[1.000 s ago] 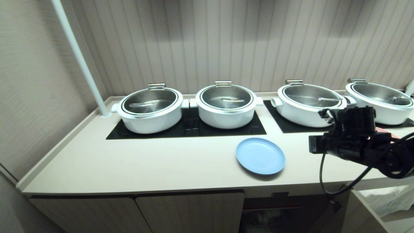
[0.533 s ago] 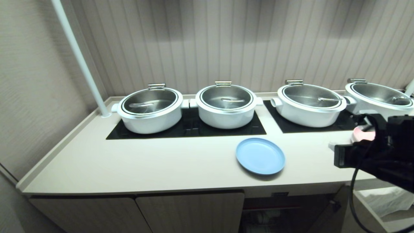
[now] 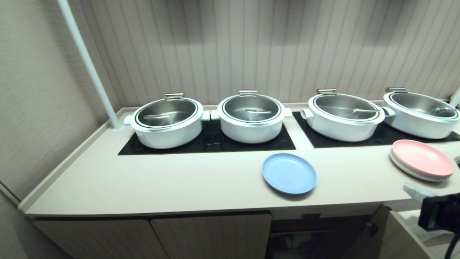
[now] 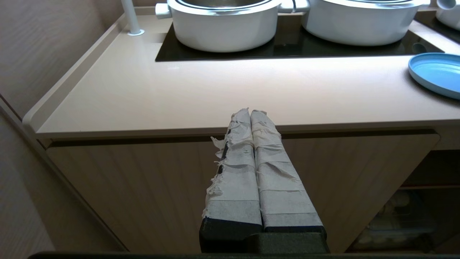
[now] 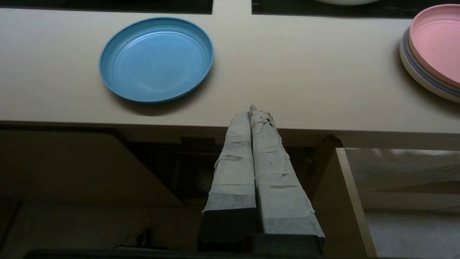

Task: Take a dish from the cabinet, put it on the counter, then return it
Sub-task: Pick up the plate from the table

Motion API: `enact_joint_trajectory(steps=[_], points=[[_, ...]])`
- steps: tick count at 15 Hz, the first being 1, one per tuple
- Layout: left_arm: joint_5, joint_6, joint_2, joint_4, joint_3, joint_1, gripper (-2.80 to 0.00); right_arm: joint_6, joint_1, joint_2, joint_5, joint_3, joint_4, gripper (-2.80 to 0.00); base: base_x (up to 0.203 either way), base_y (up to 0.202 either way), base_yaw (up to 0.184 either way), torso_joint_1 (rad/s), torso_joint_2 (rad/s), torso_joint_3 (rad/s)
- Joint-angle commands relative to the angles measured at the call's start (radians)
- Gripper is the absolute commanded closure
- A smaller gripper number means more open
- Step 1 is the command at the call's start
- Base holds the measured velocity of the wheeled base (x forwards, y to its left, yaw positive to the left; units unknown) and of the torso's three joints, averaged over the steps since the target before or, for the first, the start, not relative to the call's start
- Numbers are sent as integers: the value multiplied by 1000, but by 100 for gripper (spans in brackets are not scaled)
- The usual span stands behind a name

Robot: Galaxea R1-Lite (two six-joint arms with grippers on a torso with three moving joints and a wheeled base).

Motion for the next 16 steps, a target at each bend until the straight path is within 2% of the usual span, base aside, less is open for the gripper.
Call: enact_joint_trajectory(steps=[1,4,9,11,16], points=[[0,0,0,0,0,0,0,-39,-28,-165,-8,85,1,0,0,0,0,0,0,0],[0,0,0,0,0,0,0,-101,-98,-386,-13,193,38,0,0,0,0,0,0,0],[0,0,0,0,0,0,0,-133,-170,-754,-16,236,311,0,0,0,0,0,0,0],[0,0,0,0,0,0,0,-131,-170,-866,-5,238,427,0,0,0,0,0,0,0],[2,0,0,0,0,0,0,-130,-141,-1103,92,239,552,0,0,0,0,0,0,0]])
